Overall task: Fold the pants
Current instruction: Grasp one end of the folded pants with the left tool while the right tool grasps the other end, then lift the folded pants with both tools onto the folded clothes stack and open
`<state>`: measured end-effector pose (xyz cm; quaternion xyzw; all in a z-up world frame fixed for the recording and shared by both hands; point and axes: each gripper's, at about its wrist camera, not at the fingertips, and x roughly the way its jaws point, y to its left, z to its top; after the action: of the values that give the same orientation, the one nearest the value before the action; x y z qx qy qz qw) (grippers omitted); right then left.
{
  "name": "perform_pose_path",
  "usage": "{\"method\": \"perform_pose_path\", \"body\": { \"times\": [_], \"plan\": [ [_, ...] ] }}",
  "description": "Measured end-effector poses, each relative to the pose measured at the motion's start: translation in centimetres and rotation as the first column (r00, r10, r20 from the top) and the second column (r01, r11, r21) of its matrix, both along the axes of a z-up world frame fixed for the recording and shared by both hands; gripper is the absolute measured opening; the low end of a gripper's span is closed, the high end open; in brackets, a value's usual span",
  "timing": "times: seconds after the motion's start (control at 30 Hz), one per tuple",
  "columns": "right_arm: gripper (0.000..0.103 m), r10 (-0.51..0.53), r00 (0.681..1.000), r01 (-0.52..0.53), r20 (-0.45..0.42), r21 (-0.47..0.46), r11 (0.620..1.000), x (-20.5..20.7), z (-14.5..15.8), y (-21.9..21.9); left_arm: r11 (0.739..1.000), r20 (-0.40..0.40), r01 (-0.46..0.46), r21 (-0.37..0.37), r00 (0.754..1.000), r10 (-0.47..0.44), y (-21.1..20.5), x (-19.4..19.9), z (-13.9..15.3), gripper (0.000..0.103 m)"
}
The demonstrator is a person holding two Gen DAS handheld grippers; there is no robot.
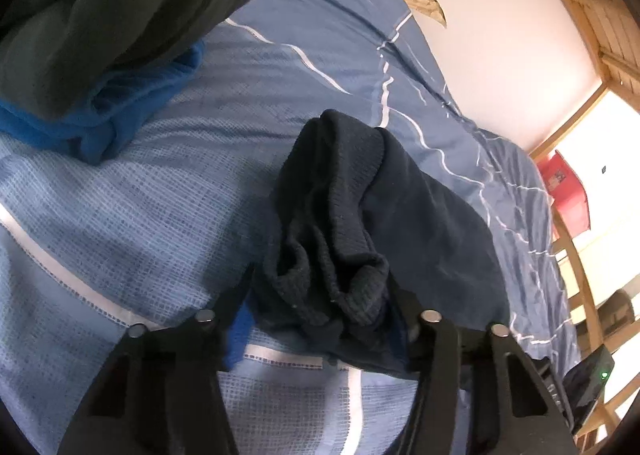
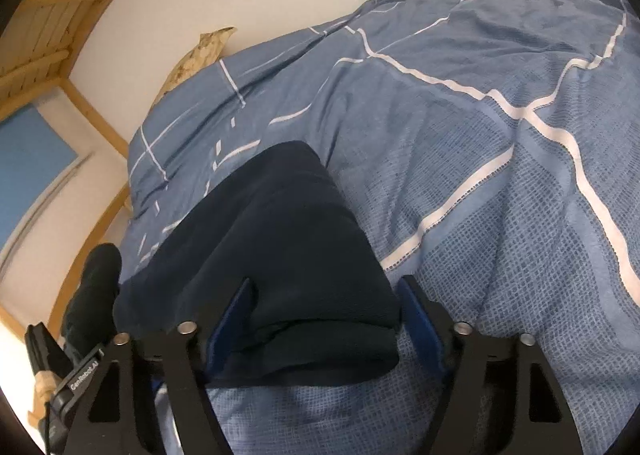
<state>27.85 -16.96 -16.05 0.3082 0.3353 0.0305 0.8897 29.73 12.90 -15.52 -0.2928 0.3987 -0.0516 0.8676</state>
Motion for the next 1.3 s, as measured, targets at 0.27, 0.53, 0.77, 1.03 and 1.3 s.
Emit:
{"method": "perform_pose_path", "body": {
  "times": [0.27, 0.53, 0.77, 1.03, 1.3],
  "plan": [
    [0.043, 0.037, 0.999, -0.037, -0.003, -0.136, 0.99, -0.3, 2.2, 1.4, 0.998, 0.03, 0.009, 0.057, 0.999, -0.011, -0.7, -0.7, 2.3, 0.04],
    [0.026, 0.063, 0.998, -0.057, 0.014, -0.271, 0.961, -1.2, 4.7, 2.4, 0.973, 0.088, 0.042, 0.228, 0.994, -0.064, -2.5, -1.8, 5.7, 0.036],
    [0.025, 0.067, 0.996, -0.048, 0.057, -0.283, 0.958, -2.6, 7.1, 2.2, 0.959, 0.15, 0.051, 0.279, 0.984, -0.096, -2.8, -3.4, 8.9, 0.035],
    [0.024, 0.097, 0.984, -0.043, 0.151, -0.329, 0.944, -6.0, 11.4, 3.3, 0.96, 0.213, 0.046, 0.277, 0.971, -0.108, -1.8, -6.4, 12.3, 0.035],
    [0.023, 0.155, 0.958, -0.062, 0.24, -0.357, 0.932, -7.1, 15.7, 6.3, 0.948, 0.303, 0.012, 0.318, 0.946, -0.113, 1.5, -8.4, 16.6, 0.034]
  ]
}}
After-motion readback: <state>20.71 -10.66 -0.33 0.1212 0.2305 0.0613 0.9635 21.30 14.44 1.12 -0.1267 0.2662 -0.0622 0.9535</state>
